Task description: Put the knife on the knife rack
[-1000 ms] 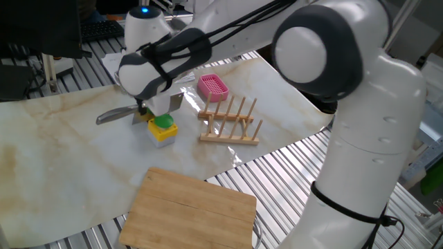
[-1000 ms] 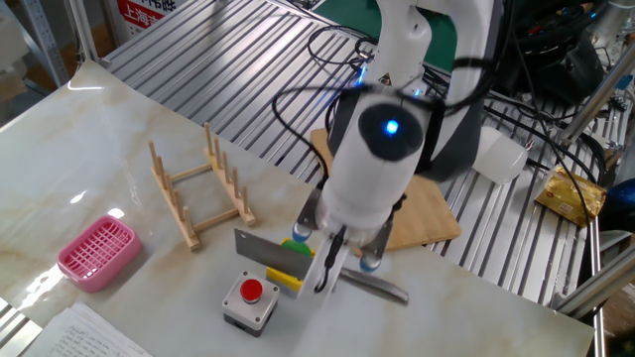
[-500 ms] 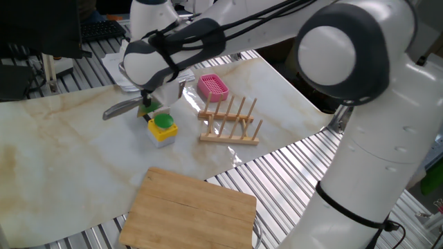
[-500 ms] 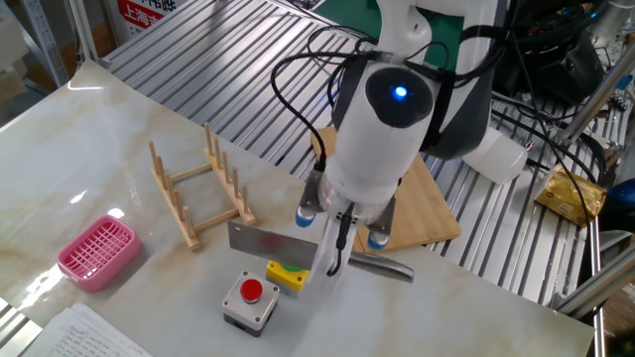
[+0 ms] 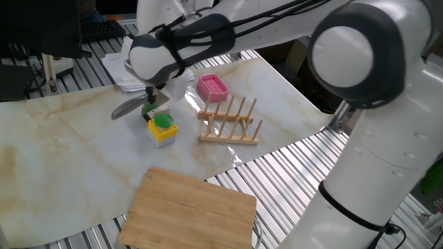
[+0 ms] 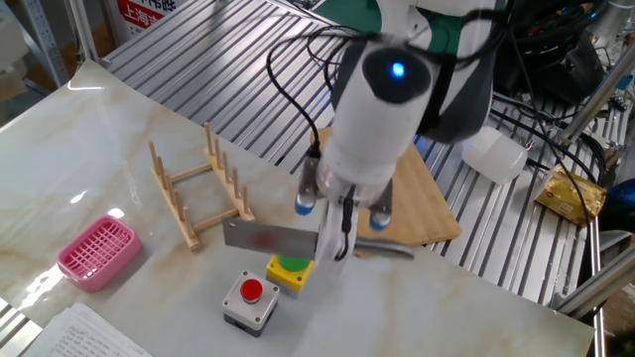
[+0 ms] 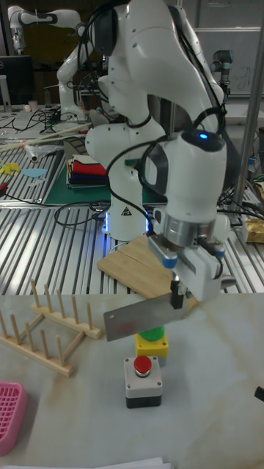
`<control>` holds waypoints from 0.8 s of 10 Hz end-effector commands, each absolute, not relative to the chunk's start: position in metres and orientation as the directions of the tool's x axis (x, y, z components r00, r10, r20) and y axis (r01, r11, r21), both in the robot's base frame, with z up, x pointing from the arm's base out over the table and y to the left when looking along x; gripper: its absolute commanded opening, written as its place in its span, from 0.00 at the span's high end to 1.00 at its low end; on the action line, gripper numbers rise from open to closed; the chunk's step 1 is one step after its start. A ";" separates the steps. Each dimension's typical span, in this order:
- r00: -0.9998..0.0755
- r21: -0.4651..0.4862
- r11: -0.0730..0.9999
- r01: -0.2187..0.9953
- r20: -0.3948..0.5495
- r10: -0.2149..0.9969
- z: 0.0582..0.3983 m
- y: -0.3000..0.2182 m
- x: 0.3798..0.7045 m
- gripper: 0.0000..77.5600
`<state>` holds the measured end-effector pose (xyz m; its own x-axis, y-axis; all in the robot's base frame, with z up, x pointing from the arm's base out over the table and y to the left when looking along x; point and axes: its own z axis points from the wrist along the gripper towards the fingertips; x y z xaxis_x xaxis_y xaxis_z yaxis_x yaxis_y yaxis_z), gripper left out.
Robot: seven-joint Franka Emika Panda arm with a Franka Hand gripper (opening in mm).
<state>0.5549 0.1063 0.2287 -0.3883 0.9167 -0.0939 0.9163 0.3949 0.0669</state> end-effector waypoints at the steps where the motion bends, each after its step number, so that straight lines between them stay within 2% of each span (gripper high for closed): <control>1: -0.505 0.071 0.512 0.856 -0.097 0.858 0.253 0.094 0.548 0.97; 4: -0.610 0.068 0.617 0.784 -0.099 0.786 0.269 0.076 0.544 0.97; 8: -0.655 0.065 0.662 0.747 -0.102 0.749 0.279 0.057 0.545 0.97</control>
<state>0.5441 0.0622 0.2726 -0.6404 0.7616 -0.0989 0.7598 0.6471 0.0633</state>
